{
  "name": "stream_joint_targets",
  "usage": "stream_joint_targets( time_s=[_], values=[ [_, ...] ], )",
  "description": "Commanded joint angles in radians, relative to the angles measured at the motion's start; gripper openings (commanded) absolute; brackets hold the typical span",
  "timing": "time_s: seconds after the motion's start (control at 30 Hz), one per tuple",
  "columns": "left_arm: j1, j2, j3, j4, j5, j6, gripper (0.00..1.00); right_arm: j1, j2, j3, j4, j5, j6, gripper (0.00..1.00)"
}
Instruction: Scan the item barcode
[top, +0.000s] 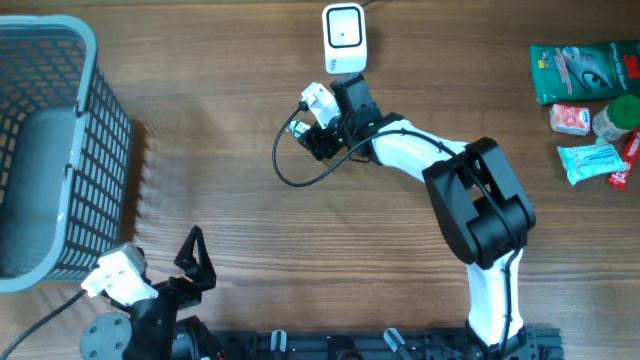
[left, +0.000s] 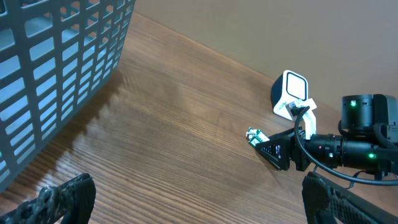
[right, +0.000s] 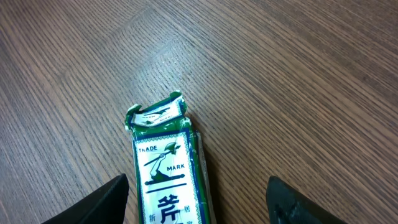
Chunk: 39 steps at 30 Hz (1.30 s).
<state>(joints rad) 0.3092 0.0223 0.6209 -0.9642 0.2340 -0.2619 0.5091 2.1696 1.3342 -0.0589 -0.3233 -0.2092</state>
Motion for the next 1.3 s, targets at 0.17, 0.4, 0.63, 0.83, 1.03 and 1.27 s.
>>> stream_joint_targets(
  time_s=[0.17,0.4,0.63,0.83,1.03,1.27],
  values=[
    [-0.006,-0.001,-0.002,0.005,0.001,-0.008,1.0,0.004,0.037,0.005,0.024,0.055,-0.001,0.37],
    [-0.006,-0.001,-0.002,0.005,0.001,-0.008,1.0,-0.009,-0.085,0.082,-0.122,-0.13,0.114,0.32],
    [-0.006,-0.001,-0.002,0.005,0.001,-0.008,1.0,-0.085,-0.217,0.092,-0.309,-0.602,0.116,0.36],
    [-0.006,-0.001,-0.002,0.005,0.001,-0.008,1.0,-0.096,-0.216,0.092,-0.35,-0.536,0.11,0.35],
    [-0.006,-0.001,-0.002,0.005,0.001,-0.008,1.0,-0.01,-0.206,0.092,-0.214,-0.207,0.081,0.93],
    [-0.006,-0.001,-0.002,0.005,0.001,-0.008,1.0,0.142,-0.014,0.092,0.131,0.182,0.023,0.95]
  ],
)
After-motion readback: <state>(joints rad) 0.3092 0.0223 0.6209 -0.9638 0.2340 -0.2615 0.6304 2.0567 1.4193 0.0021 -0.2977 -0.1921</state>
